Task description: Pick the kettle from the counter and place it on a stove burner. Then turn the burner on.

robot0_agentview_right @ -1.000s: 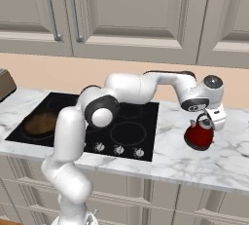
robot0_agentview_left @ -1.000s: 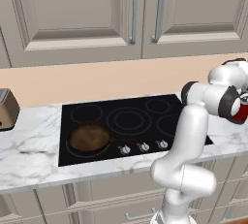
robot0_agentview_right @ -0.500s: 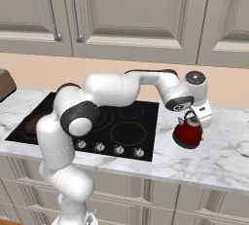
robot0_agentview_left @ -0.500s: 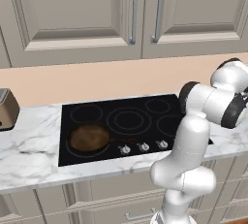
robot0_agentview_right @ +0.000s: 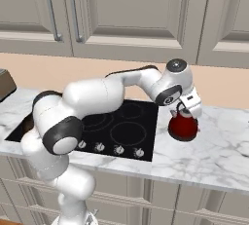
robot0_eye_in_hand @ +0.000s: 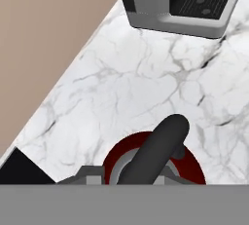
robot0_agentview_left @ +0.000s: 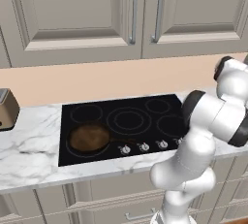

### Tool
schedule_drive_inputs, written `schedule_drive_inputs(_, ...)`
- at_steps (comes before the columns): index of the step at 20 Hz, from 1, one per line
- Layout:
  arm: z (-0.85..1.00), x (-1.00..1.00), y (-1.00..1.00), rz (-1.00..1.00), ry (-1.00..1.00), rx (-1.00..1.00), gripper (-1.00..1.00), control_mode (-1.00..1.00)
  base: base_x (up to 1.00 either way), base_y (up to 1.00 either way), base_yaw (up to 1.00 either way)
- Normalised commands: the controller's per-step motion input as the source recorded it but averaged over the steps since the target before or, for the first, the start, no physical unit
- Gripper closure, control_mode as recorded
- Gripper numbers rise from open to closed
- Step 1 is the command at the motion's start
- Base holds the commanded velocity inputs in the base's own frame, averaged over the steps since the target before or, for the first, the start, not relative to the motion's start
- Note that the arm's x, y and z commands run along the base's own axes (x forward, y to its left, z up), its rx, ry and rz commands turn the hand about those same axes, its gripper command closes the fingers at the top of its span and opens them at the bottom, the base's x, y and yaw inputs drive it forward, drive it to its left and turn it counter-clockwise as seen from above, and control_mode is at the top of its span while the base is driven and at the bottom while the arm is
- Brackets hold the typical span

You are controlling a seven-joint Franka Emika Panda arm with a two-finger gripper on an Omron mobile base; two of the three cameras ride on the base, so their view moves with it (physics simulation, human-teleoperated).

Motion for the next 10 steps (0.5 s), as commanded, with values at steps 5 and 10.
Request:
schedule_drive_inputs(5, 0.33, -0.24, 0.56, 0.00, 0.00, -0.08, 1.00, -1.00, 0.00, 0.00, 0.00)
schedule_drive_inputs(10, 0.29, -0.29, 0.54, 0.00, 0.00, -0.01, 1.00, -1.00, 0.00, 0.00, 0.00)
